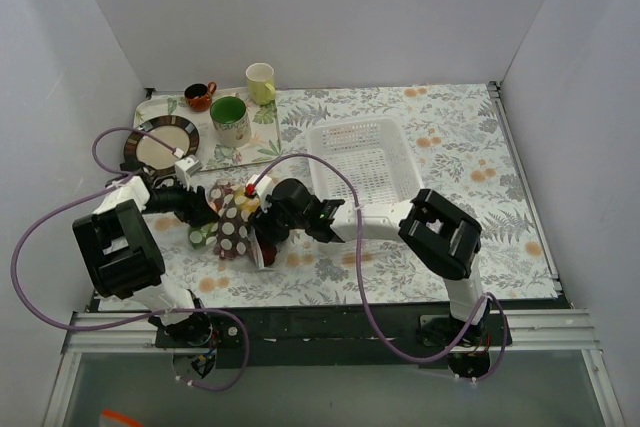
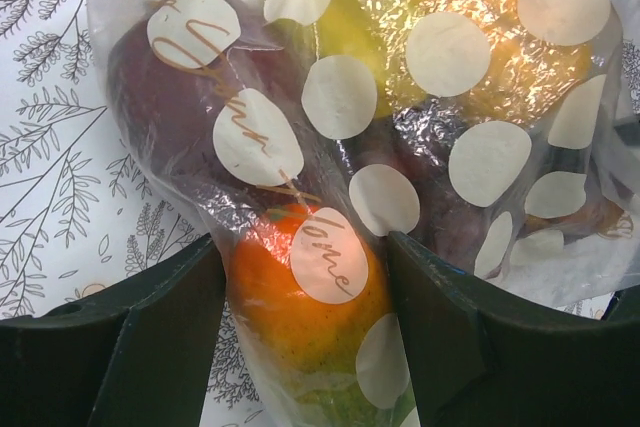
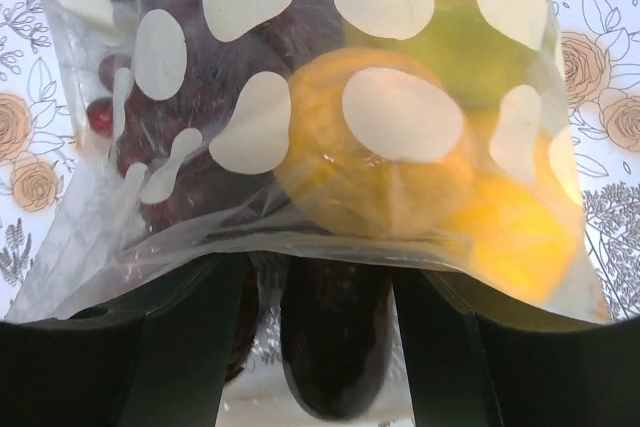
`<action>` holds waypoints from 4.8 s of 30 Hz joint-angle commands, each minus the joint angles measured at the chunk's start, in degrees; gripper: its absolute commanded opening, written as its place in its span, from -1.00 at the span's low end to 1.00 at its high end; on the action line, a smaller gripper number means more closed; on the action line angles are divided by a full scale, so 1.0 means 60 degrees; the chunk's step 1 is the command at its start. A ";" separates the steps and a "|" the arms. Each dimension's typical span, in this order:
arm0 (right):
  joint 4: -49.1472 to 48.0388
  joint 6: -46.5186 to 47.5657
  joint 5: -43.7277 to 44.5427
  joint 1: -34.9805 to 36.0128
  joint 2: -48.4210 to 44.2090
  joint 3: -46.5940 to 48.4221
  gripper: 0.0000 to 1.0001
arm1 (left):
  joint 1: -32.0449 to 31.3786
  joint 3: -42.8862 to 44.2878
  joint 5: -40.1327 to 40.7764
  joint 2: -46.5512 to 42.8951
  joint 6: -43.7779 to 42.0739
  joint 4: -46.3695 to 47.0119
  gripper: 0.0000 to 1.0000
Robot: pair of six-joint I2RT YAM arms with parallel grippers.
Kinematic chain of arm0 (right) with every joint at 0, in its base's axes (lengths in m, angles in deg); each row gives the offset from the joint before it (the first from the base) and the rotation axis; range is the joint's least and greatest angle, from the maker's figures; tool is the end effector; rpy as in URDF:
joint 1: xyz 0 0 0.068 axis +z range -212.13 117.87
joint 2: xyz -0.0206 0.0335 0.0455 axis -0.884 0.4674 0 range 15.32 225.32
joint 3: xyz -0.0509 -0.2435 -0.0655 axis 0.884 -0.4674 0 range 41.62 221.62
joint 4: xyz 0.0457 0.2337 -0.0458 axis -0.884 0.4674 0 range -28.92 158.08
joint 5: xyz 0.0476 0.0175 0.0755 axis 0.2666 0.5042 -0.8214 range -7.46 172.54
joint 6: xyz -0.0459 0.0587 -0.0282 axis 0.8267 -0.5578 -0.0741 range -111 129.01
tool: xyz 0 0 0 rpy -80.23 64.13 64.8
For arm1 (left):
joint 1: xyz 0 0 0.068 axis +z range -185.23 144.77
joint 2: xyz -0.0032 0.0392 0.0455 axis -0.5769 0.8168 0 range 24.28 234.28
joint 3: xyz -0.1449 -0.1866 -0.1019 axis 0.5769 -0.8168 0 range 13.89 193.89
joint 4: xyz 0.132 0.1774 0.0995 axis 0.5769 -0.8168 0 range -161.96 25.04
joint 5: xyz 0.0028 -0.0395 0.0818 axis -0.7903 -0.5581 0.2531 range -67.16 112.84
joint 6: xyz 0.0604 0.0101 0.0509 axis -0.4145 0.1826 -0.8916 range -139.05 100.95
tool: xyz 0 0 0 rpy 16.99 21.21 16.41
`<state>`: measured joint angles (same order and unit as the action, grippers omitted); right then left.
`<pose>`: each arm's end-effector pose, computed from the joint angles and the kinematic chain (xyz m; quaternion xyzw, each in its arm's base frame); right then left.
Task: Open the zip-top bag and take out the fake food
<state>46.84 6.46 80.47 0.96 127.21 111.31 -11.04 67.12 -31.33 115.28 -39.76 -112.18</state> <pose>0.1992 0.3979 0.1701 -0.4400 0.7353 0.2922 0.4246 0.2497 0.0511 0.1575 -0.0072 0.8897 -0.4056 0.2097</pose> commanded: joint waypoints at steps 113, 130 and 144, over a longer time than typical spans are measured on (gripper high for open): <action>0.2359 0.0322 0.2905 0.0808 -0.2854 -0.2017 0.97 | 0.0774 0.0722 0.0767 0.0418 -0.0386 -0.1460 -1.00; 0.5300 -0.0133 0.4942 0.0237 -0.6754 -0.4292 0.96 | 0.0789 0.1162 0.1016 0.0624 -0.0577 -0.1680 -1.00; 0.8260 -0.1347 0.6467 -0.1199 -0.7955 -0.3706 0.92 | 0.0964 0.1558 0.1090 0.0565 -0.0928 -0.2105 -1.00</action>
<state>90.97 2.44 114.07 -5.62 84.11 87.12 -5.76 74.88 -25.14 119.54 -43.49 -124.35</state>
